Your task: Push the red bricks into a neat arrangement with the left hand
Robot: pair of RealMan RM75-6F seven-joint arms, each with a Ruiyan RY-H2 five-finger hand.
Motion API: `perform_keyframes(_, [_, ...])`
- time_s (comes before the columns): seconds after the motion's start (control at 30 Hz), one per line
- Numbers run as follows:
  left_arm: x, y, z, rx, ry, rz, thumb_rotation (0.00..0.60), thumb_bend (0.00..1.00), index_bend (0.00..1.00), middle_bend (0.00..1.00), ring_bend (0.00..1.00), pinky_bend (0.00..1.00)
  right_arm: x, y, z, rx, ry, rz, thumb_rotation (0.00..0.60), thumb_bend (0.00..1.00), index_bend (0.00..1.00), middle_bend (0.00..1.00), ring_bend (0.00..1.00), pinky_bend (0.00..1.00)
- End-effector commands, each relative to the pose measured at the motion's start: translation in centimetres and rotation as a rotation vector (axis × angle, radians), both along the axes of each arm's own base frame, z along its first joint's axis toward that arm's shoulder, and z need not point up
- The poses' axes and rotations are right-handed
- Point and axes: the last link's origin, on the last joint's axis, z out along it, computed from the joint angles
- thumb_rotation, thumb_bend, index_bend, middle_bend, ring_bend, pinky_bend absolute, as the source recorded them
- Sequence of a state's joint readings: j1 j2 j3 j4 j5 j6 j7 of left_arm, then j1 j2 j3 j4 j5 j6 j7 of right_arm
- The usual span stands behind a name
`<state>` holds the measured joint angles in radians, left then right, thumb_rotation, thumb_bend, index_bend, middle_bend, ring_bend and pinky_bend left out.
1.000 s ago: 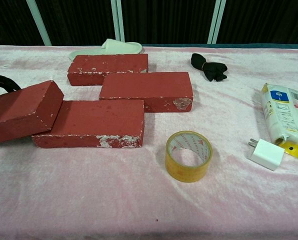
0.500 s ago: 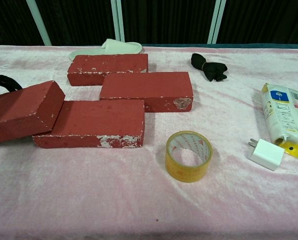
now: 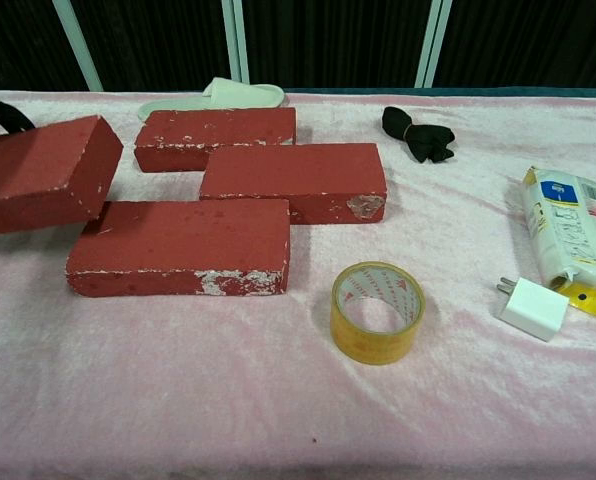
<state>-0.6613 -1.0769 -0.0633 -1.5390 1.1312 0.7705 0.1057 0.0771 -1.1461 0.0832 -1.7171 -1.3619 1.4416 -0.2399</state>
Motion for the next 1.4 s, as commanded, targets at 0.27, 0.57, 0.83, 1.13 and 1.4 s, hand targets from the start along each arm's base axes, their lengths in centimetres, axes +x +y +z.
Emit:
perform_keyframes(0.27, [5.5,5.7,1.7,-0.039,0.089,-0.008,0.600,0.16,0.18,0.18,0.00,0.00,0.0,0.0,-0.1,0.000,0.003,-0.004,0.600,0.15,0.07,0.00,0.12,0.20])
perform_keyframes(0.57, [7.8,8.6,-0.3,-0.059,0.136,0.013,0.600,0.16,0.18,0.19,0.00,0.00,-0.1,-0.1,0.0,-0.003,0.001,-0.009,0.600,0.15,0.07,0.00,0.12,0.20])
perform_keyframes(0.83, [8.8,9.6,-3.0,-0.097,0.158,0.052,0.600,0.16,0.18,0.19,0.00,0.00,-0.2,-0.1,0.0,-0.005,0.001,-0.013,0.600,0.15,0.08,0.00,0.12,0.20])
perform_keyframes(1.13, [8.9,9.5,-4.1,-0.118,0.171,0.088,0.600,0.16,0.18,0.20,0.00,0.00,-0.2,-0.2,0.1,-0.005,-0.002,-0.013,0.600,0.15,0.07,0.00,0.12,0.20])
perform_keyframes(1.4, [9.0,9.7,-4.6,-0.110,0.196,0.098,0.600,0.16,0.18,0.20,0.00,0.00,-0.2,-0.2,0.1,-0.006,-0.004,-0.017,0.600,0.15,0.07,0.00,0.12,0.20])
